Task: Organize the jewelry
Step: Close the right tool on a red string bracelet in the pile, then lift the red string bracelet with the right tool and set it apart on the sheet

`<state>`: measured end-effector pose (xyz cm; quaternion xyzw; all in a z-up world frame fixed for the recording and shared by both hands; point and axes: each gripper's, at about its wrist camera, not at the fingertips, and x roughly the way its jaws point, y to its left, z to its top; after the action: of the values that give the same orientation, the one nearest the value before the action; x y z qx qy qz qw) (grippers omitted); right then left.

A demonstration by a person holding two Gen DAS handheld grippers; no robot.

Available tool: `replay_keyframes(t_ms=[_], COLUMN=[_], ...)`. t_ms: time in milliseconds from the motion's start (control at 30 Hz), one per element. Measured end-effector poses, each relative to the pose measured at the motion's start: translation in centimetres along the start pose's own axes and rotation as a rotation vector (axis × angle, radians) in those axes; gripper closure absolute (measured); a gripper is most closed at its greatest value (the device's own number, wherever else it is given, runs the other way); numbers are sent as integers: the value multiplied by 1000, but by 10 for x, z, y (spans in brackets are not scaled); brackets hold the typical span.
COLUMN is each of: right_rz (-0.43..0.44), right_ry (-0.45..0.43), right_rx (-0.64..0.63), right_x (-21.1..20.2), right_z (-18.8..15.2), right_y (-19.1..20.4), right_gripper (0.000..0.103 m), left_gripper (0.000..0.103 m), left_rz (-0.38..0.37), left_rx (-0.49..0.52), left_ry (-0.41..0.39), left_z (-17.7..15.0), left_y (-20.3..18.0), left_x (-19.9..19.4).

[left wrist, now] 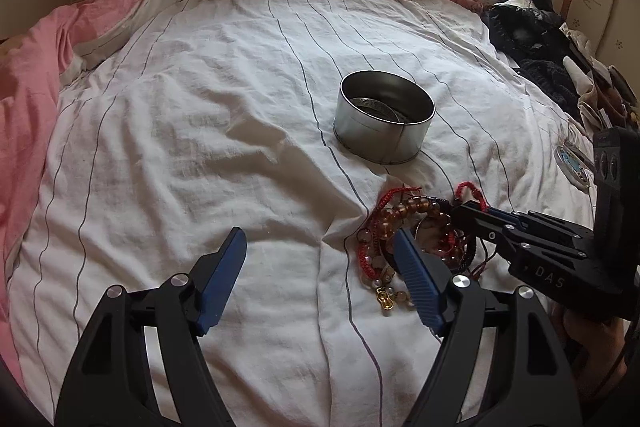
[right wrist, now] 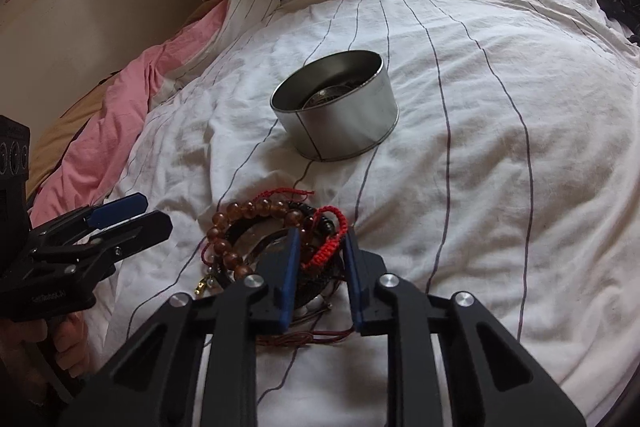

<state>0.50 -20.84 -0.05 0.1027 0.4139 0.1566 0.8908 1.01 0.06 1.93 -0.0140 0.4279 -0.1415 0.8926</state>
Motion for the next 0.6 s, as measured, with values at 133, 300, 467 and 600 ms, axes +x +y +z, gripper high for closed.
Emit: replay_keyframes(t_ms=[133,300,467,600], right_rz=[10,5,4,3], right_ry=[-34,-94,-138,-119], right_rx=[-7,4,25,40], right_x=[-16,-38,-59,-61], right_z=[2,2,2,-1], right_y=[2,-7,-20,-30], right_gripper=[92,95,95,95], left_gripper=[30,30,30,30], left_rz=[-1,-24,-65,-85], left_rx=[2,43,82,83], left_ry=[-5,1,-7,10], left_z=[1,0,0,1], left_y=[-2,-15,-31,-40], left_x=[0,2,7,18])
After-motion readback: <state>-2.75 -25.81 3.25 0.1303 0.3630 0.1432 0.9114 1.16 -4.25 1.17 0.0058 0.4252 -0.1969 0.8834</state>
